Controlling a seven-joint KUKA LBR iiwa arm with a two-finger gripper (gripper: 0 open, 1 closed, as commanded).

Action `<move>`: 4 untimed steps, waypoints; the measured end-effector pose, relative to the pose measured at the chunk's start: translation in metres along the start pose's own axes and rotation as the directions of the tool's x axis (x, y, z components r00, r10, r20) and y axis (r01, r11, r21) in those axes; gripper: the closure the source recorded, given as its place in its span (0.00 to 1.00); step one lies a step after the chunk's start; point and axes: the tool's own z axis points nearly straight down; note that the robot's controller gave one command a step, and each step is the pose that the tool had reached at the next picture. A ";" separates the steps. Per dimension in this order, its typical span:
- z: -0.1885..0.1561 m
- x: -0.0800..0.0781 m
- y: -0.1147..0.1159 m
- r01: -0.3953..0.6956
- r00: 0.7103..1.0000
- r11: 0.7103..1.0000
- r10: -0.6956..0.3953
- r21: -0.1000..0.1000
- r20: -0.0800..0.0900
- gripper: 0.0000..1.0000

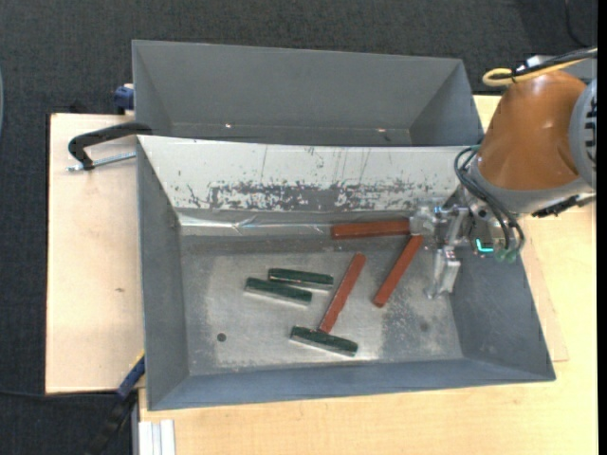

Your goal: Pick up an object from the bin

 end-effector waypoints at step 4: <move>0.077 -0.025 0.003 0.236 0.972 0.972 -0.236 0.005 0.014 1.00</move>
Offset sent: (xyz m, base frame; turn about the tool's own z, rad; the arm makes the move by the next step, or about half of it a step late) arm 0.0261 0.0553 -0.0816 -0.1599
